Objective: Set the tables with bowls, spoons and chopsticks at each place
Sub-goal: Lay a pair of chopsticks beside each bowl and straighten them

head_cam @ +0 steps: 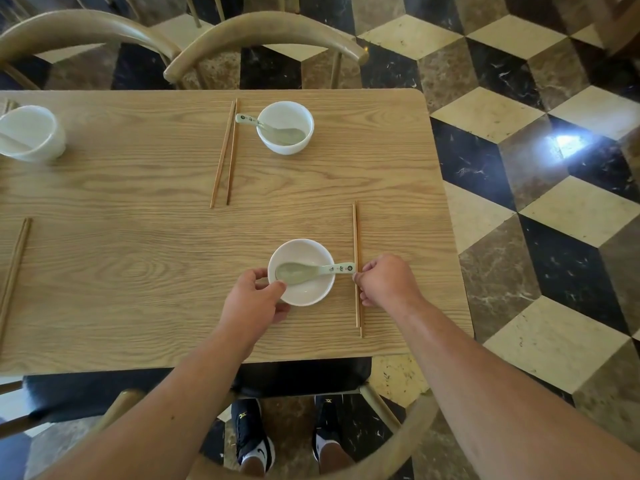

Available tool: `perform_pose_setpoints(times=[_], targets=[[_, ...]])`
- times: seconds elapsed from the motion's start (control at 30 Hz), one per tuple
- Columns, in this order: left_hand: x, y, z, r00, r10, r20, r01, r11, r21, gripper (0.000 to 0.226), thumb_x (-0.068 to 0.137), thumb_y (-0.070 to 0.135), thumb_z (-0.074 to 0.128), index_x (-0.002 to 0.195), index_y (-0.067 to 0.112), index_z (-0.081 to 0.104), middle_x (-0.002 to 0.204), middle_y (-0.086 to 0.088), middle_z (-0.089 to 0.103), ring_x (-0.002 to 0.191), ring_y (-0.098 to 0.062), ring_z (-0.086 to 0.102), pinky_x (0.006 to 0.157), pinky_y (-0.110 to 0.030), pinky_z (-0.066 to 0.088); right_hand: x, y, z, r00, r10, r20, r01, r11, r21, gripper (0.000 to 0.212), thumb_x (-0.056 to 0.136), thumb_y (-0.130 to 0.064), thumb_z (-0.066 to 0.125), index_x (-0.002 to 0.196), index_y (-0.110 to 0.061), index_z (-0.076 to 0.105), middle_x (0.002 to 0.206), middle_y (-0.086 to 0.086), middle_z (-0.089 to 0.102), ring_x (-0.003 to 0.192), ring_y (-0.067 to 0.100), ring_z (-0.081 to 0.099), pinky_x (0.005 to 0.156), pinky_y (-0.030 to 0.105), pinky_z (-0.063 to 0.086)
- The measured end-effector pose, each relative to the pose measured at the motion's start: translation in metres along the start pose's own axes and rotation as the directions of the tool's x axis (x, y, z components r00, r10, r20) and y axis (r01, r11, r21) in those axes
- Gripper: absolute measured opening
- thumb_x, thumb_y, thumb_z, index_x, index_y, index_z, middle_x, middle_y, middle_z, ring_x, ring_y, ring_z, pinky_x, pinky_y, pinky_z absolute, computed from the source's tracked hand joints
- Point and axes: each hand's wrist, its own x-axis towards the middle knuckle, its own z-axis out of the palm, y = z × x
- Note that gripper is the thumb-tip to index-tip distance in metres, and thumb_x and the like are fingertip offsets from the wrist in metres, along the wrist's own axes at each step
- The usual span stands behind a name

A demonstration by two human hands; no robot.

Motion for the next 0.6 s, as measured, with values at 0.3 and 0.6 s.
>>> perform_pose_setpoints(times=[0.3,0.6], targets=[[0.0019,0.0023,0.0024,1.000,-0.012,0.008,0.012,1.000,-0.018,0.032,0.102,0.024,0.068,0.131,0.027,0.055,0.116,-0.001,0.074,0.095,-0.024,0.080,0.076,-0.035,0.065,-0.0004,0.0007,-0.0002,0.999,-0.043,-0.033,0.041,0.999,-0.034,0.019,0.095,-0.026,0.074,0.086,-0.013,0.063,0.076,0.013,0.078,0.067,0.032,0.079,0.071,0.053,0.067],[0.0082,-0.0014,-0.0005,0.996,-0.054,0.072,0.062,0.992,-0.107,0.035,0.104,0.025,0.068,0.137,0.021,0.058,0.121,-0.004,0.075,0.102,-0.022,0.079,0.084,-0.037,0.066,0.0006,0.0049,0.0057,0.996,-0.059,-0.066,0.052,0.994,-0.098,0.019,0.089,-0.029,0.078,0.087,-0.024,0.060,0.090,0.003,0.074,0.079,0.028,0.077,0.078,0.046,0.067]])
